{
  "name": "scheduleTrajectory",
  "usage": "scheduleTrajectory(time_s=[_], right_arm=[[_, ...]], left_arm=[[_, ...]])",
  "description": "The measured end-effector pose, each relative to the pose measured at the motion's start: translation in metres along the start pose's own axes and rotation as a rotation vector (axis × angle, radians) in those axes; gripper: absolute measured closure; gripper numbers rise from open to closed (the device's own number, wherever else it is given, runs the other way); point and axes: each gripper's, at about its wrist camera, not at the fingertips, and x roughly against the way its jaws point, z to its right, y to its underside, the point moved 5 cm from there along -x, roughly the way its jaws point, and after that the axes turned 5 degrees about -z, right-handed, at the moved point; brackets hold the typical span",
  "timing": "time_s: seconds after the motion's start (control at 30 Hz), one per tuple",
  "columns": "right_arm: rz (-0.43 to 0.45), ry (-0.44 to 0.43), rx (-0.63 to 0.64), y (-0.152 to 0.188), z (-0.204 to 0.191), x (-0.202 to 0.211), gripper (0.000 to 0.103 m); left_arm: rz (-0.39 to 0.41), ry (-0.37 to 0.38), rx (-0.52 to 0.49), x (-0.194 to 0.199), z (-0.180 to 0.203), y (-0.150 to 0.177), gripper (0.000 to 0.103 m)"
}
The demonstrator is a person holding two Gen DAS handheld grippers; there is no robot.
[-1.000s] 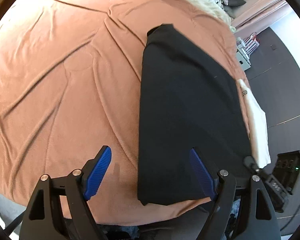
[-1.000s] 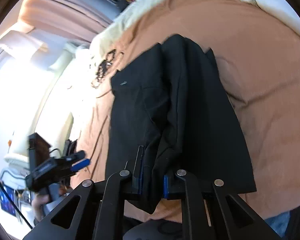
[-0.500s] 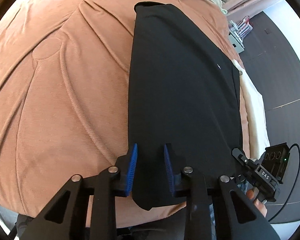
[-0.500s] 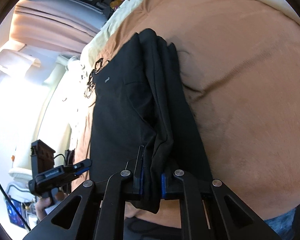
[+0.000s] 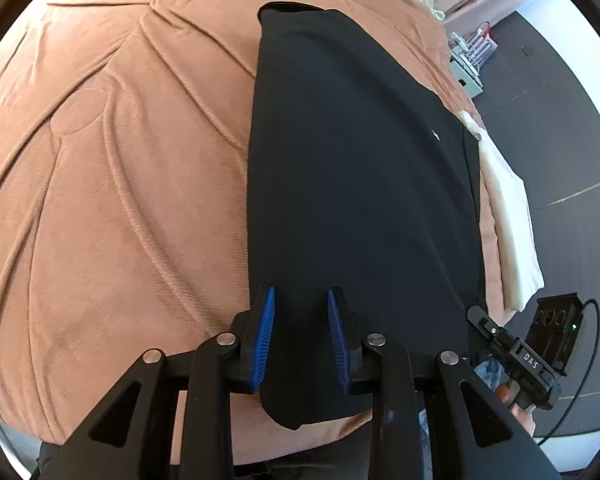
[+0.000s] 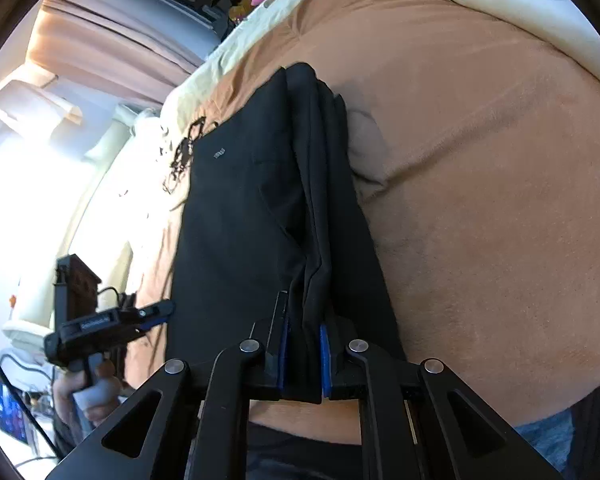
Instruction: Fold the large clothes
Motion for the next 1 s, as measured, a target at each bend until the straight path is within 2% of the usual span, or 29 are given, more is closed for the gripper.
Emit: scheduleTrajectory(time_s=[0.07,0.13,0.23,0.27,0.3,0.43,0.5,0.53,0.7,0.9,0.93,1.0], right_arm=[[-0.008,0.004,-0.010,0.001,0.003,-0.001,0.091],[-0.017,0.041,0.012,0.002,0.000,0.001,0.086],[-0.022,0.100,0.092,-0.001,-0.012,0.011,0.055],[-0.010,0.112,0.106,-0.005,-0.015,0.017,0.039],[0.006,0.118,0.113,-0.009,-0.017,0.022,0.033],[0.022,0.097,0.084,-0.039,-0.015,0.032,0.031],[0.018,0.084,0.094,-0.055,-0.017,0.029,0.021],[0.018,0.082,0.098,-0.061,-0.019,0.027,0.019],[-0.005,0.057,0.087,-0.096,-0.023,0.005,0.018],[-0.089,0.025,0.051,-0.127,-0.013,-0.036,0.018],[-0.097,0.026,0.052,-0.128,-0.013,-0.041,0.018],[-0.115,0.027,0.055,-0.132,-0.011,-0.049,0.018]], left_arm=[[0.002,-0.011,-0.016,0.001,0.003,0.000,0.074],[0.000,-0.021,-0.021,0.003,0.002,-0.002,0.074],[0.024,-0.022,-0.002,0.010,-0.002,-0.008,0.074],[0.032,-0.015,0.004,0.012,-0.004,-0.012,0.074],[0.033,-0.010,0.008,0.014,-0.005,-0.014,0.074],[0.031,0.008,0.036,0.013,-0.015,-0.031,0.074],[0.044,0.015,0.050,0.012,-0.022,-0.041,0.074],[0.049,0.022,0.058,0.011,-0.025,-0.048,0.074],[0.057,0.053,0.086,-0.002,-0.034,-0.081,0.074],[0.068,0.099,0.086,-0.016,-0.033,-0.119,0.074],[0.069,0.102,0.085,-0.017,-0.033,-0.123,0.073],[0.073,0.099,0.086,-0.021,-0.033,-0.130,0.064]])
